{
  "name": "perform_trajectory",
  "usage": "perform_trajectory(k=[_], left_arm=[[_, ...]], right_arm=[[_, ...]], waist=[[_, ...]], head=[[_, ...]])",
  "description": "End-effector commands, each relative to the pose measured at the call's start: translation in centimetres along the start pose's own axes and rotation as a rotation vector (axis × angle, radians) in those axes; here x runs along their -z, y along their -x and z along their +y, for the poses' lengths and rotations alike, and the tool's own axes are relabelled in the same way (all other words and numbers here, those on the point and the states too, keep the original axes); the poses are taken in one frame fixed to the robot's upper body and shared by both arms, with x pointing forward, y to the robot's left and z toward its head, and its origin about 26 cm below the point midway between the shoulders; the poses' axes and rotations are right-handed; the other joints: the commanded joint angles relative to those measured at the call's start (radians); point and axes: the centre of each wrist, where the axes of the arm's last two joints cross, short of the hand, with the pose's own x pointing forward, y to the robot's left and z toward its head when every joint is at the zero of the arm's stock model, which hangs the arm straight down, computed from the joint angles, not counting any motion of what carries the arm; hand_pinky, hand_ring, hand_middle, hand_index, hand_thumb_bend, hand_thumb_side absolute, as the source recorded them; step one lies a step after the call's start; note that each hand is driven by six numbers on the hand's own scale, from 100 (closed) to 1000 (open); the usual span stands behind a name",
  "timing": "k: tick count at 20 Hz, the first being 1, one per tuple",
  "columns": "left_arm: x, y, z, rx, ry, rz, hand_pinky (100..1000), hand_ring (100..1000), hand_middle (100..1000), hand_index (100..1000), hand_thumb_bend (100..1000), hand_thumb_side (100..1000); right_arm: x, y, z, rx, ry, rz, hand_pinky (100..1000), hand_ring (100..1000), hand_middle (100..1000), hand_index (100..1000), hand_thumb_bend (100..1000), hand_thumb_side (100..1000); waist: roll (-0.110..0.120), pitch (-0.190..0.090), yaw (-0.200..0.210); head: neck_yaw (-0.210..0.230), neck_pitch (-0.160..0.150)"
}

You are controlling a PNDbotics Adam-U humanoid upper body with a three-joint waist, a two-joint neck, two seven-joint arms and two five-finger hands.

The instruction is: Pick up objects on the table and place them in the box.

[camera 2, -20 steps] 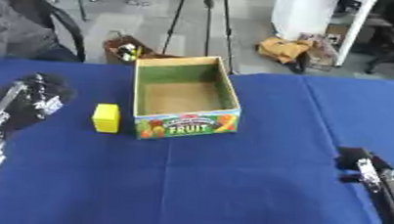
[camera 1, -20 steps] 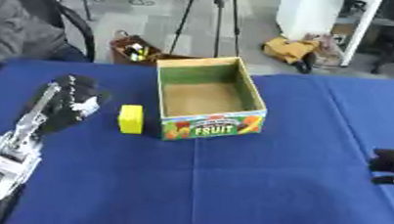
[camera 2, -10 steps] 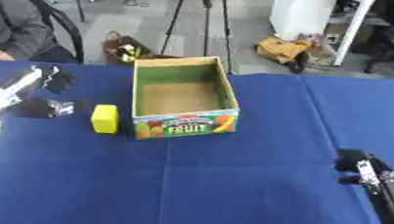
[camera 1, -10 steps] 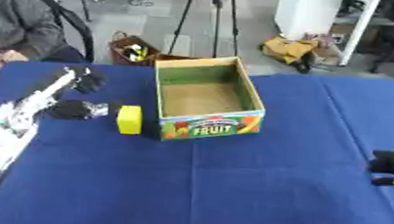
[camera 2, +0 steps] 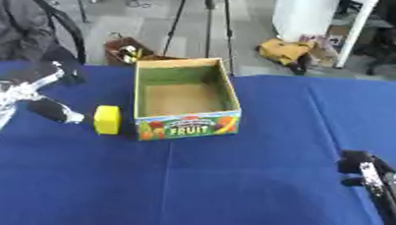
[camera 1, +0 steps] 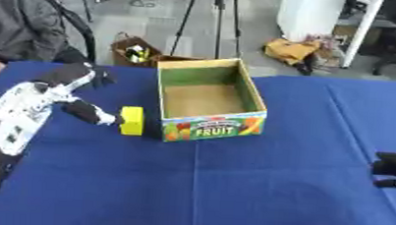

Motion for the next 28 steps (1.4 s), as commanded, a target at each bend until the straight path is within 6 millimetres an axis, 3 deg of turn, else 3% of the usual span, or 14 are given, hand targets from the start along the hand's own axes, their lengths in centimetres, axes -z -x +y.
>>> perform_trajectory(k=[1, 11, 28], left_arm=[[0.8, -0.1, 0.8, 0.058, 0.012, 0.002, 735, 685, 662, 809, 682, 437], [3.2, -0.2, -0.5, 0.054, 0.065, 0.016, 734, 689, 671, 809, 681, 438], [4.2, 0.0, -2.4, 0.049, 0.087, 0.033, 768, 749, 758, 819, 667, 449]], right_arm=[[0.2, -0.4, -0.6, -0.018, -0.001, -0.015, 619, 709, 636, 783, 100, 991], [0.2, -0.3, -0.5, -0.014, -0.003, -0.014, 618, 709, 636, 783, 100, 991], [0.3, -0.3, -0.4, -0.01, -0.01, -0.015, 618, 708, 636, 783, 100, 992]], waist=[[-0.001, -0.013, -0.002], [-0.002, -0.013, -0.007], [-0.003, -0.009, -0.013]], head=[[0.002, 0.006], [0.01, 0.007], [0.014, 0.005]])
